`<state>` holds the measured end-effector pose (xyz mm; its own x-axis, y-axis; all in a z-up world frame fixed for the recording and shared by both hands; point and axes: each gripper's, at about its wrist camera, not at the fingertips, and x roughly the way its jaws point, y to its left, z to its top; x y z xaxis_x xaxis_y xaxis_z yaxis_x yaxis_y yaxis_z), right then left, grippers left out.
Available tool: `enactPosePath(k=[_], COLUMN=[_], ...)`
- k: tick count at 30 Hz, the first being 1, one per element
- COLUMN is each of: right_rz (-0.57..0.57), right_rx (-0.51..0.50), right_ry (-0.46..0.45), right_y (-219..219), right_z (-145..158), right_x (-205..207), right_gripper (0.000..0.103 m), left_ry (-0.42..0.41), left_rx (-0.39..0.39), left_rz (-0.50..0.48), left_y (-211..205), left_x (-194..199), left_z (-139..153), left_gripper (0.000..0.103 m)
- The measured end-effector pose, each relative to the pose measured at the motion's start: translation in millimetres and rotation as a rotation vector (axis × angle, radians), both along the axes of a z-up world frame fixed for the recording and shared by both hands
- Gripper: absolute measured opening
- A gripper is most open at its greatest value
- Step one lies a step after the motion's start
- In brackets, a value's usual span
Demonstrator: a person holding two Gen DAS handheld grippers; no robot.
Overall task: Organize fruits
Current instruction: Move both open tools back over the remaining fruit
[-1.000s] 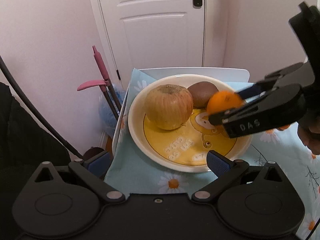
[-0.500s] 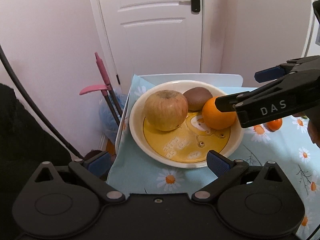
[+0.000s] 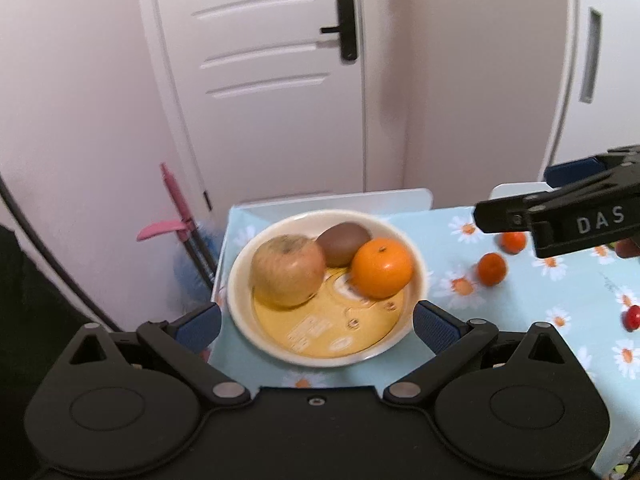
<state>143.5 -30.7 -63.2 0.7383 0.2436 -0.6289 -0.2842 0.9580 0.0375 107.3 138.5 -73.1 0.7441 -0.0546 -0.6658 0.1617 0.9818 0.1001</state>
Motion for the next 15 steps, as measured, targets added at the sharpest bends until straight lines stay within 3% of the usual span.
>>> enactPosePath(k=[15], right_rz=[-0.21], right_rx=[0.019], right_ry=[0.045], right_y=[-108.8], right_z=[-10.1], right_x=[-47.7], right_gripper=[0.103], left_ry=[-0.014], left_rx=[-0.001], left_rz=[-0.128], left_y=[-68.6], left_x=[-0.4], left_z=[5.7], left_gripper=[0.101])
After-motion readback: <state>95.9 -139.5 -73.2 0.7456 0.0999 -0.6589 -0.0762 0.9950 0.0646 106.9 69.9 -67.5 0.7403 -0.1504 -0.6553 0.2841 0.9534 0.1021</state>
